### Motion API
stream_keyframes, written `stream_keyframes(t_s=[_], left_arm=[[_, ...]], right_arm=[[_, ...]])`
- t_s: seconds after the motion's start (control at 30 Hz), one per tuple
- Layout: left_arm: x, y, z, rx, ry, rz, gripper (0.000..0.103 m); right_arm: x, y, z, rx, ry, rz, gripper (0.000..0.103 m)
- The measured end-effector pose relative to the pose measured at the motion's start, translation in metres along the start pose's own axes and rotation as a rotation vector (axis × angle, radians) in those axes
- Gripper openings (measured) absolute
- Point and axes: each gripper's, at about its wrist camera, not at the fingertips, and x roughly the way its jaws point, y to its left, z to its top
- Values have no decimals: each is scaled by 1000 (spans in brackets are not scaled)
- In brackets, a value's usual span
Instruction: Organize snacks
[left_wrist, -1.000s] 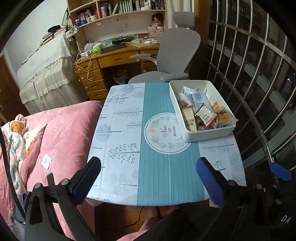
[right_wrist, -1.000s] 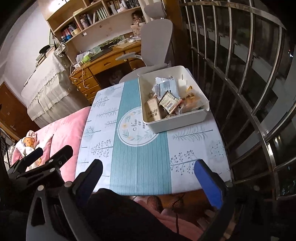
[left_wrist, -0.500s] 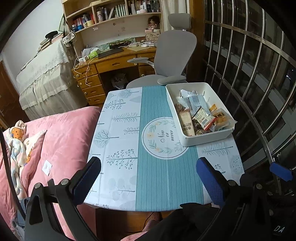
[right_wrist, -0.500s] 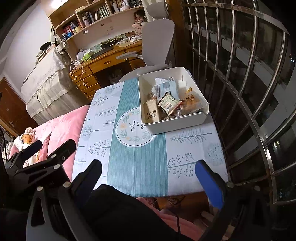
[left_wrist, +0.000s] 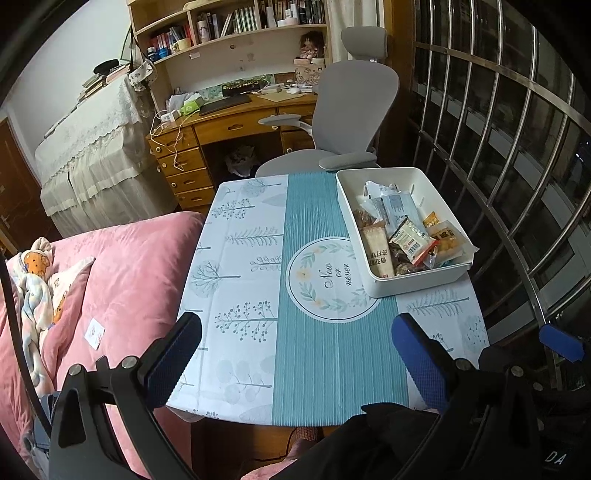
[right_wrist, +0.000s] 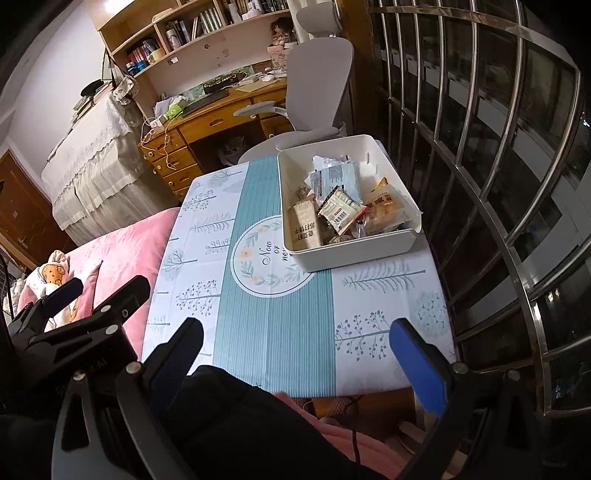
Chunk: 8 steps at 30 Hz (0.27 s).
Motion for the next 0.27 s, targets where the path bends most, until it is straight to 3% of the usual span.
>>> stream_keyframes(t_s=[0.27], left_arm=[[1, 2, 0, -2, 4, 2, 102]], right_arm=[[4, -1, 3, -4, 9, 2, 101]])
